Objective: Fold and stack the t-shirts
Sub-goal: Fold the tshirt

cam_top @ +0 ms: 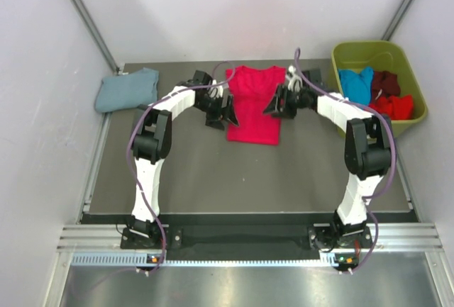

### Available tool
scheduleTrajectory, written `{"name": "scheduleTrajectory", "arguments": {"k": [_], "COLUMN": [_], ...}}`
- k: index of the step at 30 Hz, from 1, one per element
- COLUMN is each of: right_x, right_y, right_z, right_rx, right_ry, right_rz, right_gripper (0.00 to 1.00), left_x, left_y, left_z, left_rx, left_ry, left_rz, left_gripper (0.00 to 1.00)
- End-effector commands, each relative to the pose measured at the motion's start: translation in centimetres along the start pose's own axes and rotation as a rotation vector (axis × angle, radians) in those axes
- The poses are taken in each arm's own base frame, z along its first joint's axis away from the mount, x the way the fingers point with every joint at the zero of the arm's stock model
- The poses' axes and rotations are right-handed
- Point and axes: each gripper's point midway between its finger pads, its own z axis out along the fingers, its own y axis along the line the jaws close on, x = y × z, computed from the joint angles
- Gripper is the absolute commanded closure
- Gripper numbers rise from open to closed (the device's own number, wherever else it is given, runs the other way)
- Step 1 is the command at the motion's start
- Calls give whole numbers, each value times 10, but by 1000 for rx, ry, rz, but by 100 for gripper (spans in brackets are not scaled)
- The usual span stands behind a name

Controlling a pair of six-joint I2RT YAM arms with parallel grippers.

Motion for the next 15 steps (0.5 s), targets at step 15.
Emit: {"name": "scheduleTrajectory", "arguments": {"k": [15], "right_x": [82], "right_y": [-66], "right_z": [-24], "right_rx": [87], "right_ry": [122], "right_rz": [240], "right_gripper": [44], "left_x": [49], "left_y": [12], "left_z": [5], "left_rx": [11], "left_ry": [133], "left_rz": [-98], "left_gripper": [24]}}
